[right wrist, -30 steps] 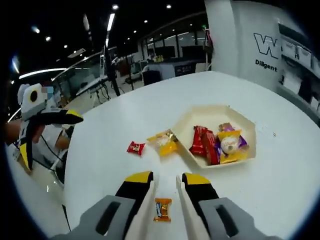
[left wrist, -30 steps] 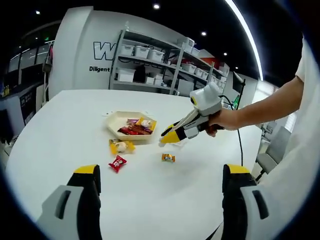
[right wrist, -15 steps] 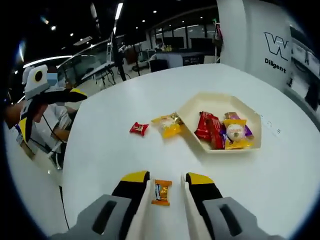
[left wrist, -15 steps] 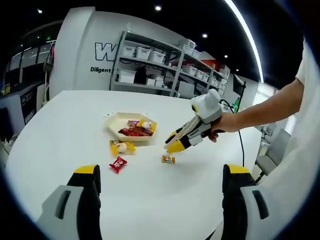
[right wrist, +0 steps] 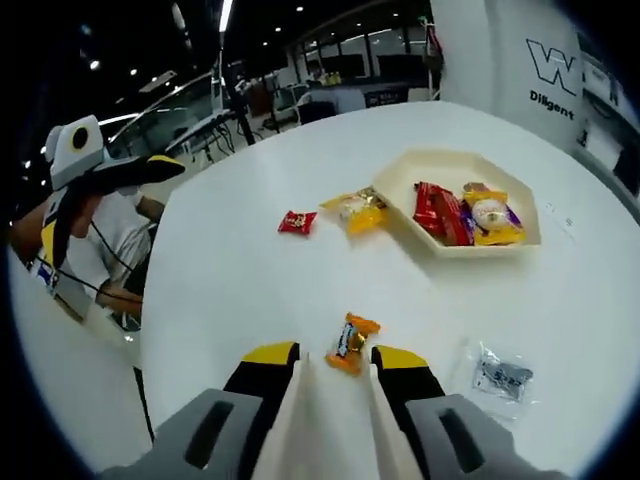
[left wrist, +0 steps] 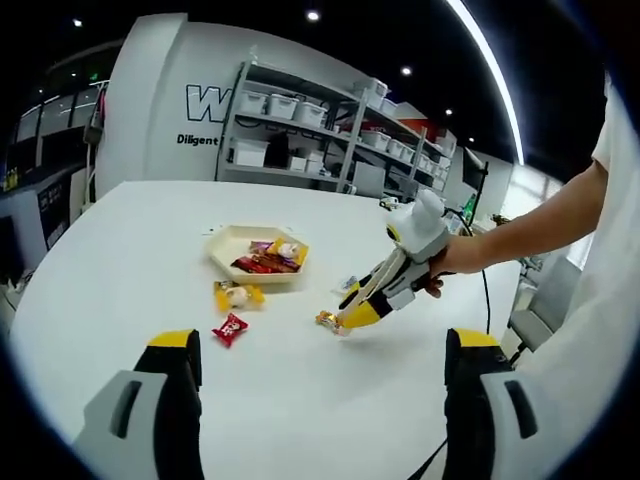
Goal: Place the target food into the container with the food tongs after gripping and lifting it, then release it inside without dropping or visibly crushing the food.
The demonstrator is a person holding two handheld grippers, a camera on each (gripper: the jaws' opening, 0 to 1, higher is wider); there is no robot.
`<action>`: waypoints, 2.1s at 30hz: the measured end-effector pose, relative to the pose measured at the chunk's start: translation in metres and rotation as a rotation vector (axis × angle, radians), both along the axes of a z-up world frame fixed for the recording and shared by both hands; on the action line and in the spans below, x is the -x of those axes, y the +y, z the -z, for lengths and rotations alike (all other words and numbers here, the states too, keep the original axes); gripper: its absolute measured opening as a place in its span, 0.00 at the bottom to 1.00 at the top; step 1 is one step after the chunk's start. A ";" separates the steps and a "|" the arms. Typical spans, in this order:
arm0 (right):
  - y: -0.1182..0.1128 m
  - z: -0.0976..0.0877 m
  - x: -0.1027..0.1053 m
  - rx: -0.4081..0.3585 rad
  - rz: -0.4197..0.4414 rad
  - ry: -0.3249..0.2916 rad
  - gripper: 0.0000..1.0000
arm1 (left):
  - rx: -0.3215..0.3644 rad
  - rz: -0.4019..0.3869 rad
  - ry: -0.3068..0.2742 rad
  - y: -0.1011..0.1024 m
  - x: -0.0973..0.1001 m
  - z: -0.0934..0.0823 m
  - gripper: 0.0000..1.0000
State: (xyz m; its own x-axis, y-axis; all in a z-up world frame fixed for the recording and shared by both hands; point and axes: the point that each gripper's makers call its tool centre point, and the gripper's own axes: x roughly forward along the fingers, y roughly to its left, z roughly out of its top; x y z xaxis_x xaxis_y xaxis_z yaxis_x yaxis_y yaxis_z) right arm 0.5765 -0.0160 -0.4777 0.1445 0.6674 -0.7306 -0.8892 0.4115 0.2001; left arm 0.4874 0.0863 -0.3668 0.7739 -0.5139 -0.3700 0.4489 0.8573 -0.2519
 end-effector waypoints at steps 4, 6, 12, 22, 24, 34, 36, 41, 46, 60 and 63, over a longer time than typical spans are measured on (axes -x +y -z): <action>0.005 0.001 0.009 -0.016 0.001 0.032 0.24 | 0.000 0.004 -0.005 -0.001 0.000 -0.002 0.98; 0.008 0.000 0.013 -0.022 -0.008 0.036 0.25 | 0.001 0.004 -0.005 -0.001 0.001 -0.002 0.98; 0.005 -0.008 -0.001 -0.022 -0.004 -0.061 0.25 | -0.004 0.003 -0.006 0.001 0.004 -0.002 0.98; 0.010 -0.010 -0.016 0.033 -0.111 -0.206 0.25 | 0.002 -0.002 -0.007 0.004 0.006 -0.004 0.98; 0.014 -0.009 -0.015 0.034 -0.125 -0.206 0.25 | -0.001 -0.004 -0.008 0.005 0.006 -0.004 0.98; 0.016 0.005 -0.017 0.066 -0.149 -0.179 0.26 | 0.005 -0.026 -0.006 0.012 0.008 -0.004 0.98; 0.016 0.006 -0.017 0.063 -0.154 -0.190 0.25 | 0.007 -0.030 -0.006 0.013 0.008 -0.004 0.98; 0.013 0.007 -0.024 0.100 -0.109 -0.181 0.16 | 0.011 -0.036 -0.003 0.014 0.006 -0.003 0.98; 0.012 0.005 -0.026 0.069 -0.057 -0.130 0.17 | 0.013 -0.028 -0.007 0.012 0.002 -0.005 0.98; 0.040 -0.077 -0.088 -0.079 0.017 -0.283 0.18 | 0.015 -0.020 -0.015 0.010 -0.004 -0.009 0.98; 0.048 -0.093 -0.109 -0.103 0.044 -0.299 0.19 | 0.014 -0.024 -0.020 0.012 -0.003 -0.011 0.98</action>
